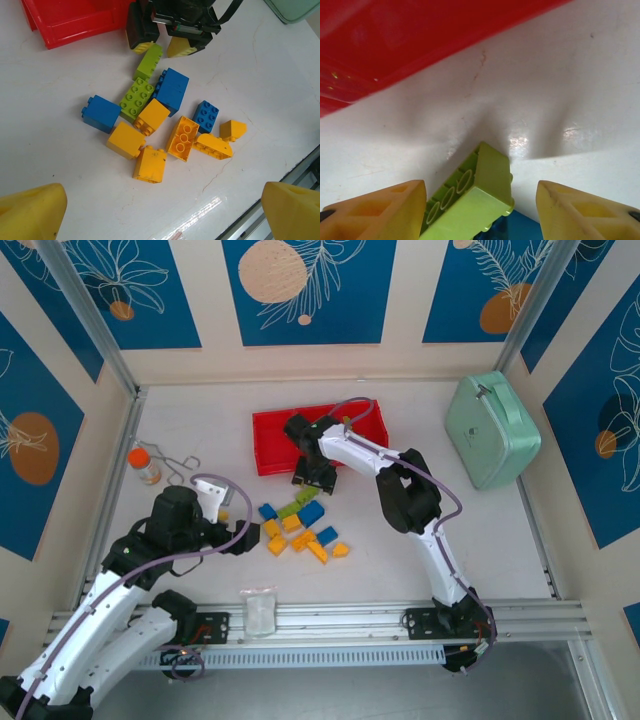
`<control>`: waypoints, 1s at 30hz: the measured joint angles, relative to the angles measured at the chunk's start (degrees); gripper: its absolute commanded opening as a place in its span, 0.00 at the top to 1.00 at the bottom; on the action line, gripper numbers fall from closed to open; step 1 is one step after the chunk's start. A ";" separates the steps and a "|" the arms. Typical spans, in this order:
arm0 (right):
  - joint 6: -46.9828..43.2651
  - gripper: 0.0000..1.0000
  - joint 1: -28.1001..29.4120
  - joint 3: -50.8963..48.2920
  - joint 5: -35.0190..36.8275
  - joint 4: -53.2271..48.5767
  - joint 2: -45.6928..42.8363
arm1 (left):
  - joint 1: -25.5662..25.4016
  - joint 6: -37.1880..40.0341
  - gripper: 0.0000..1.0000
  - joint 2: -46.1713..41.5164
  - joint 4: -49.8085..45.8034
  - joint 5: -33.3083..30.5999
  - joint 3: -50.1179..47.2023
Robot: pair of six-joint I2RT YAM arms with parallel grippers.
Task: Sort the legos into containers by color
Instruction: Pick up the lego from the center of the table.
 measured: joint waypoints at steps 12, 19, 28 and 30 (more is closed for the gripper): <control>1.99 0.78 0.31 0.02 -0.35 3.58 1.75 | 0.00 0.02 0.01 0.09 0.00 0.00 0.00; 1.68 0.81 0.70 -2.78 0.70 5.16 -0.68 | 0.00 0.00 0.01 0.42 0.00 0.00 0.00; -5.68 0.81 -0.15 -1.84 0.87 6.05 -10.05 | 0.00 0.02 0.01 0.39 0.00 0.00 0.00; -10.86 0.81 -1.38 -0.13 0.70 6.58 -12.13 | 0.00 0.02 0.01 0.42 0.00 -0.02 0.00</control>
